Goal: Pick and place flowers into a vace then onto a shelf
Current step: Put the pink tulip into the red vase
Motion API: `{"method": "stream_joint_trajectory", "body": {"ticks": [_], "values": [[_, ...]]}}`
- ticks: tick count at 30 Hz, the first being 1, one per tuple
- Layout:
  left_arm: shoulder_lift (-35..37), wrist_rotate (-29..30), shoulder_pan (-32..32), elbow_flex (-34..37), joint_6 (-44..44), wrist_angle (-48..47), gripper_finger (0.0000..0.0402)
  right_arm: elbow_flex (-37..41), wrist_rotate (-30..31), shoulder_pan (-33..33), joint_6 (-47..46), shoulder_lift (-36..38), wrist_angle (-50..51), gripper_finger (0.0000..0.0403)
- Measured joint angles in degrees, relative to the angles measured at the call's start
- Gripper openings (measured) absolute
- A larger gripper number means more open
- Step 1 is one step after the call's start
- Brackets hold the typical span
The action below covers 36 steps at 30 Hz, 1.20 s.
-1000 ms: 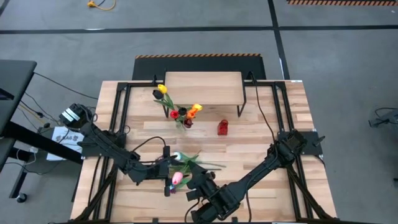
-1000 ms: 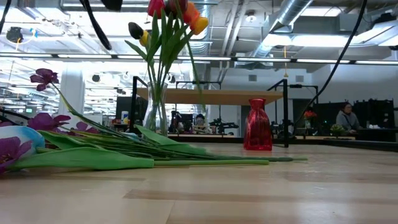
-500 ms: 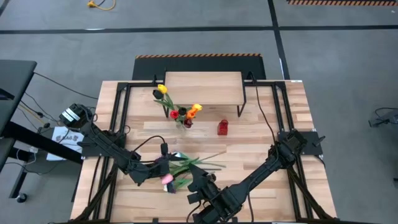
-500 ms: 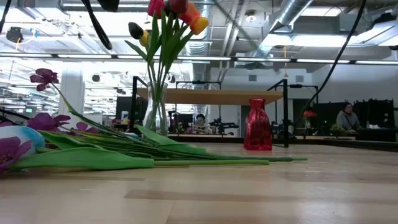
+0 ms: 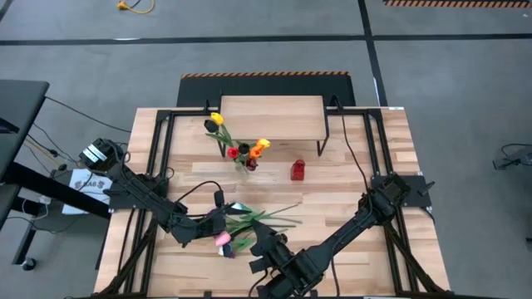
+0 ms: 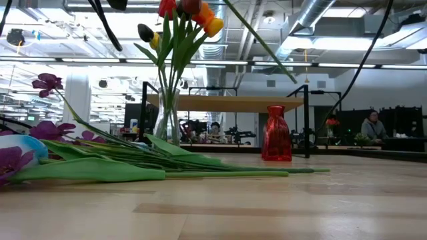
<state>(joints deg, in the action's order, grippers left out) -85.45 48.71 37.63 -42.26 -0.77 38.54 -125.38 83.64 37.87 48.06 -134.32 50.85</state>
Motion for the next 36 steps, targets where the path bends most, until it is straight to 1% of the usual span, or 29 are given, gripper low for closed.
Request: {"method": "stream_joint_trajectory", "body": {"ticks": [4, 7, 10, 14, 15, 20, 22, 25, 28, 31, 35, 36], "values": [[0.0, 0.1, 0.0, 0.0, -0.1, 0.2, 0.0171, 0.0, -0.2, 0.0, 0.0, 0.0, 0.0, 0.0], [0.0, 0.1, 0.0, 0.0, -0.1, 0.2, 0.0148, 0.0, -1.6, 0.0, 0.0, 0.0, -0.2, 0.0], [0.0, 0.1, 0.0, 0.0, -0.6, 0.0, 0.0103, 0.0, -2.6, 0.0, 0.0, 0.0, -0.4, 0.0], [0.0, -0.4, 0.4, 0.0, -2.7, -0.1, 0.0021, 0.0, -2.6, 0.0, -1.1, 0.0, -0.4, 0.0], [0.0, -0.4, 0.5, 0.0, -3.1, -0.1, 0.0012, 0.0, -2.6, 0.0, -2.2, 0.0, -0.4, 0.0], [0.0, 0.0, 1.0, 0.0, -3.7, -1.0, 0.0003, 0.0, -2.6, 0.0, -4.6, 0.0, -0.8, 0.0001], [0.1, 0.0, 1.0, 0.0, -3.4, -1.8, 0.0003, 0.0, -2.6, 0.0, -5.7, 0.0, -1.6, 0.0008], [0.1, 0.0, 1.0, 0.0, -3.3, -2.3, 0.0001, 0.0, -2.7, -0.1, -7.5, 0.0, -2.8, 0.0034], [0.1, 0.0, 1.0, 0.0, -3.2, -2.5, 0.0001, 0.0, -2.7, -0.2, -7.6, 0.0, -3.1, 0.007], [1.6, 0.5, 1.4, 0.0, -1.8, -5.4, 0.0, 0.0, -2.4, -0.2, -8.0, 0.1, -4.1, 0.0111], [4.7, 3.5, 2.1, 0.0, 1.6, -12.1, 0.0, 0.0, 1.7, 0.3, -10.1, 0.2, -6.2, 0.0165], [5.6, 4.3, 2.3, 0.0, 2.2, -13.4, 0.0, 0.0, 1.9, 0.7, -10.1, 0.4, -6.3, 0.0176]]}}
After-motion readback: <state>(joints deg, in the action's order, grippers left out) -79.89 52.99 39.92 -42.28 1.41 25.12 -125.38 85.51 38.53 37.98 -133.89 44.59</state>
